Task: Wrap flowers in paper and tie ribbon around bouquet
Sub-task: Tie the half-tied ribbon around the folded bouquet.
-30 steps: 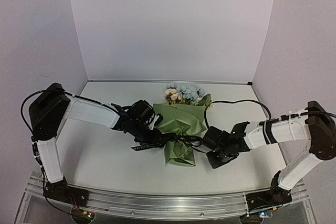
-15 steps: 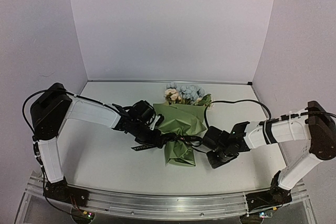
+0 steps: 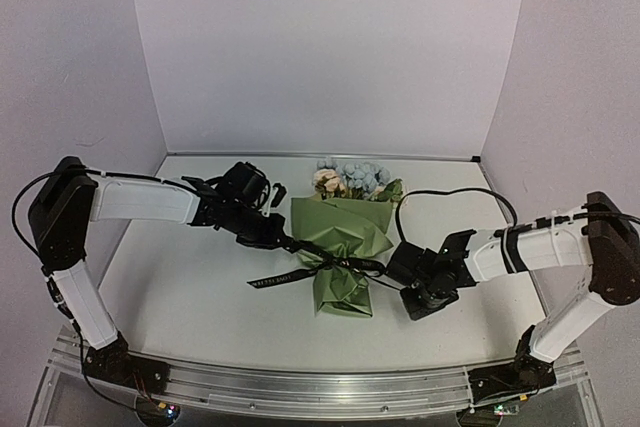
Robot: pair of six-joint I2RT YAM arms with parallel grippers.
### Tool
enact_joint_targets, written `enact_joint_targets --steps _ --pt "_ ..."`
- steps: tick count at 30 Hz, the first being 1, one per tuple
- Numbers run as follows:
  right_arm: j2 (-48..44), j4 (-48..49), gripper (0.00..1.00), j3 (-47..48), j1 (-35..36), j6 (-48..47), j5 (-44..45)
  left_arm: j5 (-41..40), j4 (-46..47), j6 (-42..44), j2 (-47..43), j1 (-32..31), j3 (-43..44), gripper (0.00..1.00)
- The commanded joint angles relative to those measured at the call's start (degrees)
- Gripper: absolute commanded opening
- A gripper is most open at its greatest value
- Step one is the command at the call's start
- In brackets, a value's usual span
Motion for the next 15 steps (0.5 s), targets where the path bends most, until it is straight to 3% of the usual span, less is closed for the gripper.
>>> enact_joint_targets --steps 1,13,15 --pt "0.4 -2.2 0.00 -0.6 -0.2 1.4 0.2 1.3 -1.9 2.4 -1.2 0.1 0.1 0.00" --pt "2.1 -3.9 0.00 1.0 -0.4 2.1 -2.6 8.9 -3.4 9.2 0.6 -2.7 0.5 0.00" --pt "-0.3 -3.9 0.10 1.7 -0.3 2.1 -3.1 8.5 -3.3 9.4 0.7 -2.8 0.6 0.00"
